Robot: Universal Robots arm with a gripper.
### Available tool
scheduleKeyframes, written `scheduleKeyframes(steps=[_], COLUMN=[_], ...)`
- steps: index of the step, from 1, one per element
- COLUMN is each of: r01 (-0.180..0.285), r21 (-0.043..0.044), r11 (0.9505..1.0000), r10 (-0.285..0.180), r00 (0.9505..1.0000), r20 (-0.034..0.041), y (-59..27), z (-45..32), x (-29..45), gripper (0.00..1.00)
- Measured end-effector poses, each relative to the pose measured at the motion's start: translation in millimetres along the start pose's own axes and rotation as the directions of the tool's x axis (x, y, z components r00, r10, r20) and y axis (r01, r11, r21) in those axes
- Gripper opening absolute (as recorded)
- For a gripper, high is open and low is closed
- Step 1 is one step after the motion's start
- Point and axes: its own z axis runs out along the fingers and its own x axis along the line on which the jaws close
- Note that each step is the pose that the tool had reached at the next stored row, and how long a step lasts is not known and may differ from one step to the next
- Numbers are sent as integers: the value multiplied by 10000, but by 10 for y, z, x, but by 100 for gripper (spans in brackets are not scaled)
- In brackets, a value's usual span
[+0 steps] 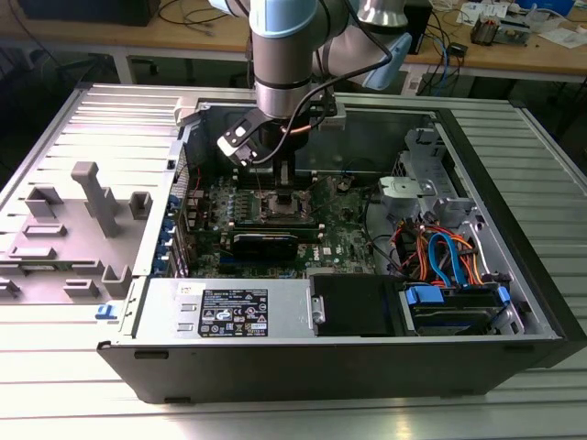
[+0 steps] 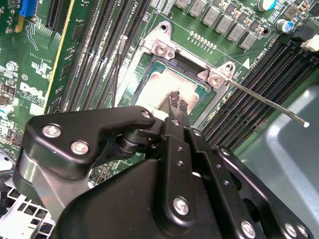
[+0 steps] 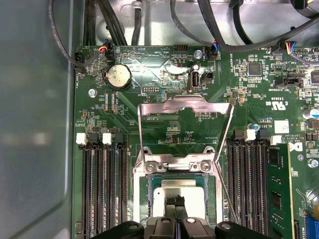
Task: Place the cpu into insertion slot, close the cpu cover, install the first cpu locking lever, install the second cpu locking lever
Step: 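Place the cpu into insertion slot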
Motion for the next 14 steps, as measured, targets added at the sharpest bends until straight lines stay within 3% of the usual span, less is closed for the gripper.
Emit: scheduleKeyframes(steps=[14], r01=[1], r21=[10], r11=[10000], r10=[-1], r00=[10000], r20=[0], y=[0], z=[0], x=[0], gripper=[11])
